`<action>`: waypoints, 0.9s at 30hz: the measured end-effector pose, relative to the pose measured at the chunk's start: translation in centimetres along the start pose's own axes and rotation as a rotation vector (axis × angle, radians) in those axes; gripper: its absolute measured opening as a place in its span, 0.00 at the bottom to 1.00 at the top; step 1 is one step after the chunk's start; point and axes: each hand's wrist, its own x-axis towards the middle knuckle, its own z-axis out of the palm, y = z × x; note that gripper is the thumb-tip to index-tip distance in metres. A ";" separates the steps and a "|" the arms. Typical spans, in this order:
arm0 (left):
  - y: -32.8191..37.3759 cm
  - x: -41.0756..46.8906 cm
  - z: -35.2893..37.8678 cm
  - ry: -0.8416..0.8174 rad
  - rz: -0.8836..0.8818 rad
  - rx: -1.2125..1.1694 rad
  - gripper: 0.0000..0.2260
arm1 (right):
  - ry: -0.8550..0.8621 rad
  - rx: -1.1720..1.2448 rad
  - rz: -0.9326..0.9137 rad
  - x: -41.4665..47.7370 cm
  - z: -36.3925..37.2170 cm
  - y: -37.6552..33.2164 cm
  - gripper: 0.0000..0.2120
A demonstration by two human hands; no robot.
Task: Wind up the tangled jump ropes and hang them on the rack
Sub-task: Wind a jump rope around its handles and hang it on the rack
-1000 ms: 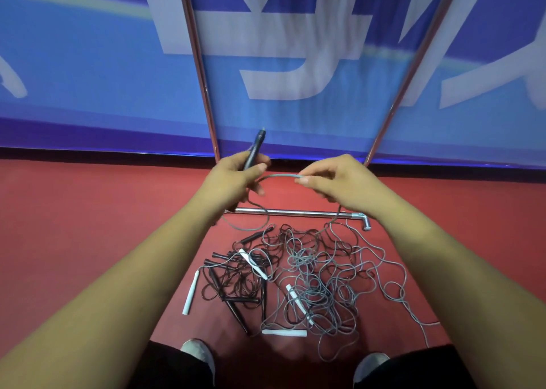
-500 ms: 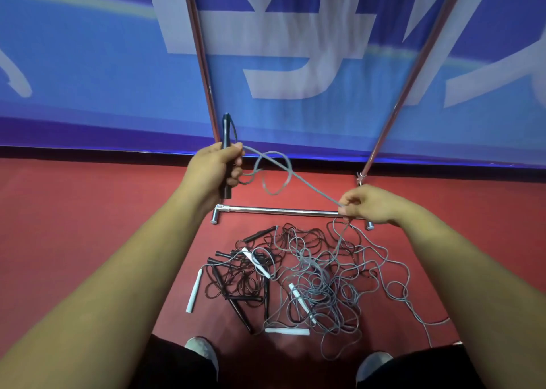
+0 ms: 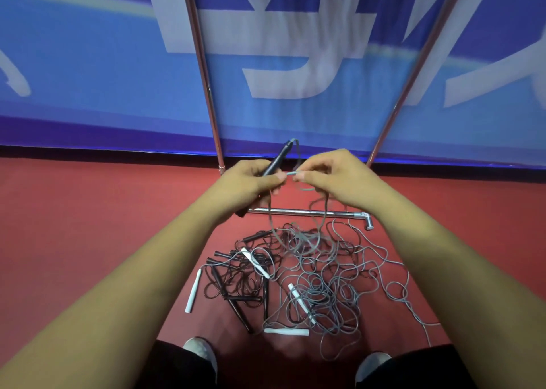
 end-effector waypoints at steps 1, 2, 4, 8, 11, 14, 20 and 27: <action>0.1 0.1 -0.2 0.028 0.002 -0.071 0.08 | -0.034 -0.010 0.009 -0.1 -0.2 0.5 0.05; 0.3 0.2 -0.4 0.060 0.008 -0.158 0.10 | -0.088 -0.022 0.032 -0.2 -0.4 1.1 0.05; 0.6 0.3 -0.9 0.127 0.030 -0.303 0.10 | -0.201 -0.080 0.110 -0.5 -0.9 3.1 0.05; 0.2 0.7 -2.6 0.295 0.015 -0.465 0.10 | -0.339 -0.238 0.300 -1.4 -1.7 7.2 0.08; -0.6 0.9 -4.1 0.400 -0.022 -0.342 0.09 | -0.190 -0.150 0.299 -1.6 -2.2 7.4 0.07; -0.4 0.1 -4.1 0.212 -0.015 -0.124 0.08 | -0.067 0.185 0.225 -0.9 -1.3 5.5 0.05; 0.9 -0.7 -1.8 -0.080 0.032 -0.079 0.09 | -0.121 0.137 0.018 0.2 2.3 1.9 0.13; -0.2 0.1 -2.2 0.171 0.022 -0.315 0.09 | -0.288 0.102 0.108 -0.1 1.5 4.0 0.02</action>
